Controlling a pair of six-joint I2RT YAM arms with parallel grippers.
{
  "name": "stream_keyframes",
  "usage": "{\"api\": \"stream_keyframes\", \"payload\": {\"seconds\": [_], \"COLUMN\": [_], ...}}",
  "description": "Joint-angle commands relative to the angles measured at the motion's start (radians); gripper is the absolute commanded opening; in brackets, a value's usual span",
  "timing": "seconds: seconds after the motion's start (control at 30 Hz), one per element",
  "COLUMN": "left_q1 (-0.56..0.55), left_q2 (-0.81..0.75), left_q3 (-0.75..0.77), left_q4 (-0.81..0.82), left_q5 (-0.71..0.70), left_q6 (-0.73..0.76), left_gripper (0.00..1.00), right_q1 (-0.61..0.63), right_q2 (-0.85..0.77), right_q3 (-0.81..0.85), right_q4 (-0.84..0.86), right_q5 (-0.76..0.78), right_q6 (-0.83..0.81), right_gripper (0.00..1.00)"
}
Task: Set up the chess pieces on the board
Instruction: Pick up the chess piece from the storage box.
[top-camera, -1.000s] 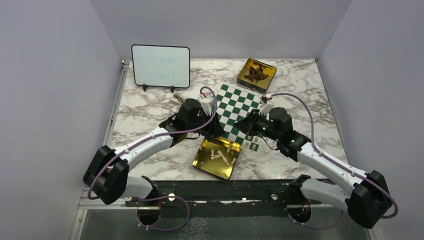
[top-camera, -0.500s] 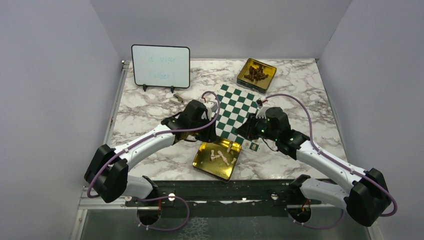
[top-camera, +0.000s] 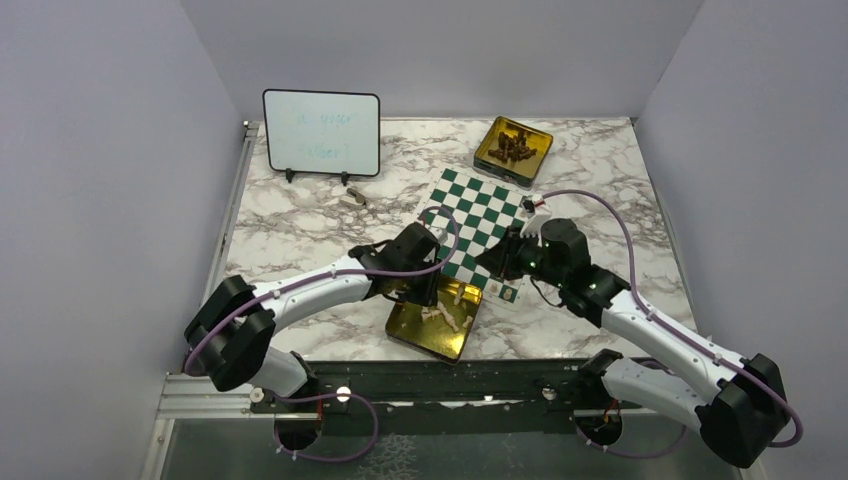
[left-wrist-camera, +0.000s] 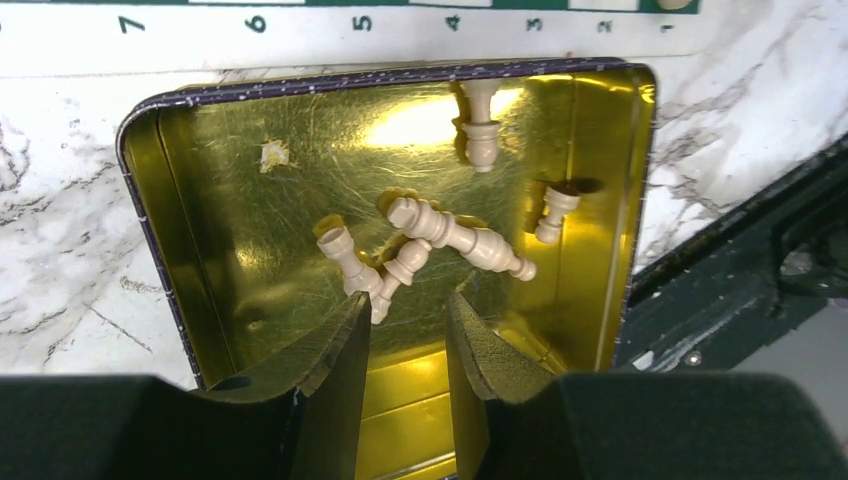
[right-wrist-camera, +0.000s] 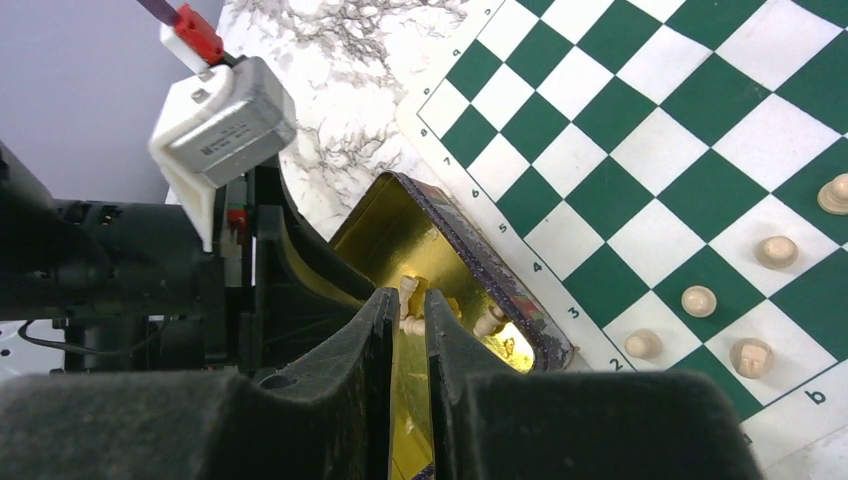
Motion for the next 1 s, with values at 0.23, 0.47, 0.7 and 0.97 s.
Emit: {"api": "stream_keyframes", "payload": {"seconds": [0.23, 0.47, 0.7, 0.97], "left_q1": [-0.014, -0.014, -0.014, -0.014], "left_q2": [0.064, 0.09, 0.113, 0.097], "left_q3": [-0.051, -0.077, -0.088, -0.093], "left_q4": [0.037, 0.079, 0.1, 0.114], "left_q5": [-0.098, -0.089, -0.09, -0.069], "left_q6": [-0.035, -0.041, -0.032, -0.017], "left_gripper": [0.33, 0.33, 0.33, 0.24], "right_q1": [0.008, 0.007, 0.007, 0.008], "right_q2": [-0.032, -0.028, -0.028, -0.029], "right_q3": [-0.028, -0.03, -0.035, -0.04], "right_q4": [-0.013, -0.013, -0.011, -0.009], "right_q5": [0.03, 0.039, 0.039, 0.039], "right_q6": [-0.005, -0.001, 0.002, 0.02], "right_gripper": [0.21, 0.21, 0.21, 0.21]}}
